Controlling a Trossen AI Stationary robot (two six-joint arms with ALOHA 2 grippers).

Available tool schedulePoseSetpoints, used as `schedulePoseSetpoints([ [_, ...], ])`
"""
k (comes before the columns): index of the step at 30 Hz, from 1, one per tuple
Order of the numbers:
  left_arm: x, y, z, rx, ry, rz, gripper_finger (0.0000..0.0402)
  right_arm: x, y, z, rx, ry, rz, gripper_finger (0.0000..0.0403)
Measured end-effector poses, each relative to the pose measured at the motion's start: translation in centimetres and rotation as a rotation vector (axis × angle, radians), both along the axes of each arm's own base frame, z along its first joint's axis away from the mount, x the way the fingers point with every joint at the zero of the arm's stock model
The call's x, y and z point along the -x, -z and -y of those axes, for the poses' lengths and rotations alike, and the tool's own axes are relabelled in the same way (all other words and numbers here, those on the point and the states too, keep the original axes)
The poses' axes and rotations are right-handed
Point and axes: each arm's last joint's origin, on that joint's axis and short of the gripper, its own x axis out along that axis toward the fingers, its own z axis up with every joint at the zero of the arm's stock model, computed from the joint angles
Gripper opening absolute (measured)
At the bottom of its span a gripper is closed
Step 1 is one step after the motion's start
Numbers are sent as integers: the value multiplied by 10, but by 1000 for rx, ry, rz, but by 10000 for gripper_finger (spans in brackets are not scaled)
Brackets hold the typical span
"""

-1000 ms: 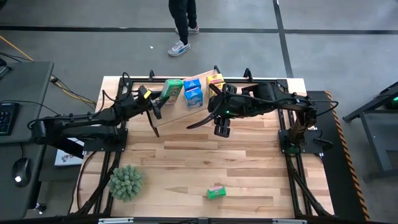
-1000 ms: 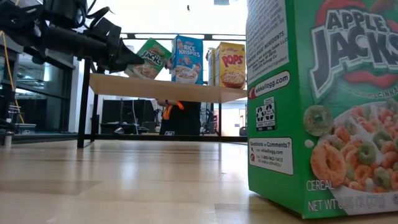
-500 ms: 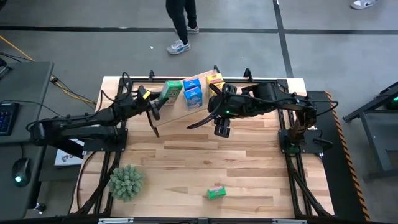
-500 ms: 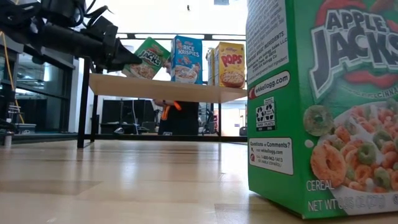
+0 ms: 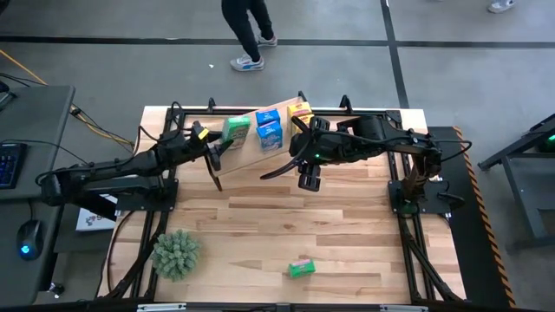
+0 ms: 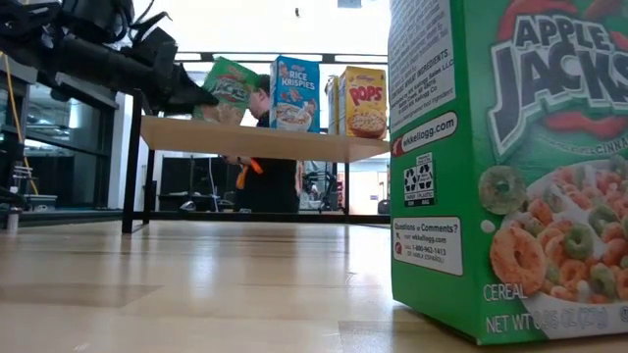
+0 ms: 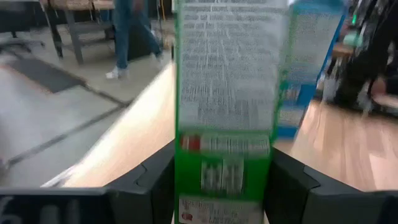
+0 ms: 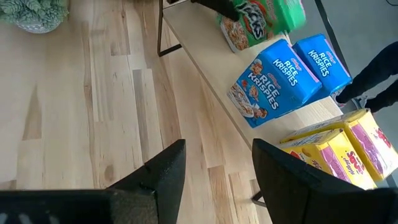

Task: Stack cereal on shelf
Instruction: Put the green cereal box on the shelf

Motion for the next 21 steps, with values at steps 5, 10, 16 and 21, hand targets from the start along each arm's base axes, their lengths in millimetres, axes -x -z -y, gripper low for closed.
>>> schedulePoseSetpoints([
  [5,0,2,0,1,4,-20,197,0,0,0,0,0,0,177],
  [10,0,2,0,2,2,-22,212,0,0,0,0,0,0,177],
  [16,2,0,1,-2,5,-8,216,0,0,0,0,0,0,177],
  [21,6,-3,3,-3,7,12,216,0,0,0,0,0,0,177],
])
